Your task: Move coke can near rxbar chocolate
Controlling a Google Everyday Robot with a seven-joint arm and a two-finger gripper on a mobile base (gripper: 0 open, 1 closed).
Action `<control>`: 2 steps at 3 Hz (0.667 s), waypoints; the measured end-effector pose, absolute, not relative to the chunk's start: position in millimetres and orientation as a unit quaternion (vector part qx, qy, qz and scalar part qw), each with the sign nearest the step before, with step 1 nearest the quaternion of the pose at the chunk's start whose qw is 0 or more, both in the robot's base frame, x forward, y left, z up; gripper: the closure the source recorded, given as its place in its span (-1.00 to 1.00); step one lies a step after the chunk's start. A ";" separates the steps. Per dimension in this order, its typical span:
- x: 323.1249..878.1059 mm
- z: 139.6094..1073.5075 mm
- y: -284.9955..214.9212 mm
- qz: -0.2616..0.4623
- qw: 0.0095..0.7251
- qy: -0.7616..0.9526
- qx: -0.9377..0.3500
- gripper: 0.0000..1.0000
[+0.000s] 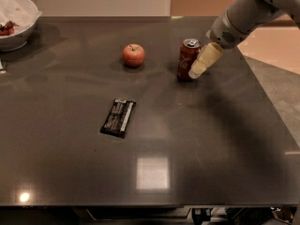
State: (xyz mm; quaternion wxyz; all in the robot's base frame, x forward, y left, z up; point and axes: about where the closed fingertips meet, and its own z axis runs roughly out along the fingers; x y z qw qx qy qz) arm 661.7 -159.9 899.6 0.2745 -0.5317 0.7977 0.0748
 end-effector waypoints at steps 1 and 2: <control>675.9 892.1 -154.7 0.088 0.278 0.801 -0.523 -1.00; 680.8 889.4 -145.1 0.103 0.281 0.800 -0.520 -0.65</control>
Offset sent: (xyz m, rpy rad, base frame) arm 0.0236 0.0224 -0.0068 0.0932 0.0278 -0.0084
